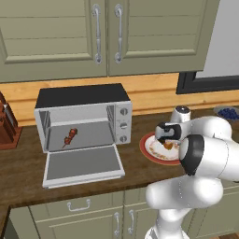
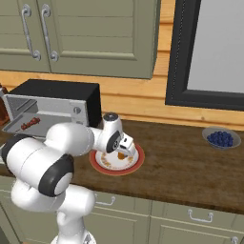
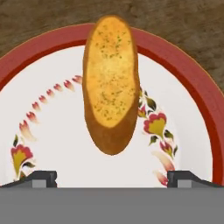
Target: Pick up the kebab skewer and baguette bread, and place them inside the toaster oven. Close the toaster oven door and start by setting the timer.
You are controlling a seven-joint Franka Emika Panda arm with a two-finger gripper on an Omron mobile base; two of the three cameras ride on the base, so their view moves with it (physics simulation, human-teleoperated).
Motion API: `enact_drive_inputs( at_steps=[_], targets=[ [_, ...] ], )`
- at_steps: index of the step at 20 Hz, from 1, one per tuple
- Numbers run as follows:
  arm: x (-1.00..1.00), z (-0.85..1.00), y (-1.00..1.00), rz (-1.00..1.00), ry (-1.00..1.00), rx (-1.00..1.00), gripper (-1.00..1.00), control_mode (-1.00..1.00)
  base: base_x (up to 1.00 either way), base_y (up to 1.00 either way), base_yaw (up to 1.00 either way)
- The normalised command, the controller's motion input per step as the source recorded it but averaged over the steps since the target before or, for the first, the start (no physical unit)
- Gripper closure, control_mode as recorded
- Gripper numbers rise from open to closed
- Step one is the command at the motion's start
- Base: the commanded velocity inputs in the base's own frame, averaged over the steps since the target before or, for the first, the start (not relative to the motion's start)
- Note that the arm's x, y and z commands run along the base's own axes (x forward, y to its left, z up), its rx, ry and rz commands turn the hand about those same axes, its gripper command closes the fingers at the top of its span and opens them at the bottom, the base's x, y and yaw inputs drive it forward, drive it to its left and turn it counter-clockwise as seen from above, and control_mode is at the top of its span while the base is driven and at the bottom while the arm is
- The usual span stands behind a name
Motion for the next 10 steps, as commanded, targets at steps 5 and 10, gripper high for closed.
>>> enact_drive_inputs(
  at_steps=[5,10],
  targets=[
    [0.42,-0.18,-0.03,0.00,-0.01,0.00,-1.00,-1.00,0.00,0.00,0.00],
    [0.45,-0.13,-0.12,0.00,0.00,0.00,-1.00,-1.00,0.00,0.00,0.00]
  ],
)
